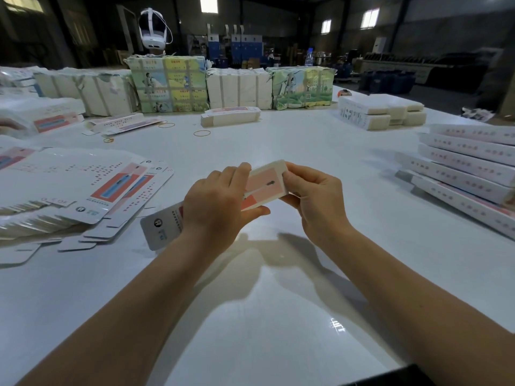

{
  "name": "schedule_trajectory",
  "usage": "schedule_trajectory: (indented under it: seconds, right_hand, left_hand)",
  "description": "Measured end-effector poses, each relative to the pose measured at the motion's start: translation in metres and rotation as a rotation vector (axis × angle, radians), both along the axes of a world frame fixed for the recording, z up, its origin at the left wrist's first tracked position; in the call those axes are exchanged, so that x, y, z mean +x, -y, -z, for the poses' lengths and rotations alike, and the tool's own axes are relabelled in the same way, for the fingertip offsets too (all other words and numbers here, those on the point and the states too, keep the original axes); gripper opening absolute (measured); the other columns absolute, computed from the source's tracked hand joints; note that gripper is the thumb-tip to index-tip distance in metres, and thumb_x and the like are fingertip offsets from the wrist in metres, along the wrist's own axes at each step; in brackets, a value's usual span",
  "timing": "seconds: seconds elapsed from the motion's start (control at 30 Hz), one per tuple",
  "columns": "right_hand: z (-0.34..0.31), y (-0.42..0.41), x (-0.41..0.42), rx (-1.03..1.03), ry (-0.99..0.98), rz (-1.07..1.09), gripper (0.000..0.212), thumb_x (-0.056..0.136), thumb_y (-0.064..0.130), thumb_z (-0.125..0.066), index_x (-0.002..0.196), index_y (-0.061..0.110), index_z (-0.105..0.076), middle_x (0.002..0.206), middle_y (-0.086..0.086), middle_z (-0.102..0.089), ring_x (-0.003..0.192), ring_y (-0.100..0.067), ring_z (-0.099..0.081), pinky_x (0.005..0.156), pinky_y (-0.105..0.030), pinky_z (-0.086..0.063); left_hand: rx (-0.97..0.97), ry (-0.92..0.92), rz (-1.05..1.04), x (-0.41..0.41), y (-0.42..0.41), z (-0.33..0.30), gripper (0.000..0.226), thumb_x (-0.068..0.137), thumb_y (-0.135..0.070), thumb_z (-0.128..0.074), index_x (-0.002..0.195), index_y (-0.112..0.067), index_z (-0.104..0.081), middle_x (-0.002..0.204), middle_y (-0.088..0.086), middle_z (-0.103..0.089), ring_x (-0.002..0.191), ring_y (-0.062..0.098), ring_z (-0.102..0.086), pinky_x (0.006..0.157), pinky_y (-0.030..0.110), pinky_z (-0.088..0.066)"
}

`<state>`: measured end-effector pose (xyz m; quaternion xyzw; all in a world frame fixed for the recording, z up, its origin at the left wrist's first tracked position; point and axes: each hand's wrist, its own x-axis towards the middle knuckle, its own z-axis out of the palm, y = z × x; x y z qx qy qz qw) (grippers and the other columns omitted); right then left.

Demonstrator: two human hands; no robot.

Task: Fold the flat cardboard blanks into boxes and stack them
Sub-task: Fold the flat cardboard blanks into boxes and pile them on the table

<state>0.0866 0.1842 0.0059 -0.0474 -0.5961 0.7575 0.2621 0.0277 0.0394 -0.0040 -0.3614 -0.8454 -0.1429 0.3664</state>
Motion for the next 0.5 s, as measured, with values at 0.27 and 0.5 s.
schedule_trajectory:
  seconds: [0.27, 0.5]
  right_hand:
    - [0.003, 0.001, 0.004, 0.475, 0.043, 0.25, 0.034, 0.09, 0.008, -0.057, 0.081, 0.036, -0.072, 0.086, 0.001, -0.064, 0.075, -0.004, -0.059, 0.073, -0.016, -0.046]
    - [0.012, 0.009, 0.0, 0.676, 0.005, 0.429, 0.021, 0.09, 0.01, -0.06, 0.105, 0.015, -0.074, 0.086, -0.002, -0.06, 0.076, -0.008, -0.056, 0.071, -0.011, -0.042]
  left_hand:
    - [-0.129, -0.06, -0.096, 0.001, -0.003, 0.0, 0.077, 0.055, -0.049, -0.084, 0.109, 0.0, -0.064, 0.083, 0.014, -0.067, 0.064, 0.034, -0.062, 0.052, 0.034, -0.047]
    - [-0.089, 0.022, -0.129, 0.007, -0.008, 0.002, 0.075, 0.058, -0.052, -0.082, 0.107, 0.001, -0.064, 0.077, 0.014, -0.066, 0.059, 0.032, -0.061, 0.047, 0.032, -0.044]
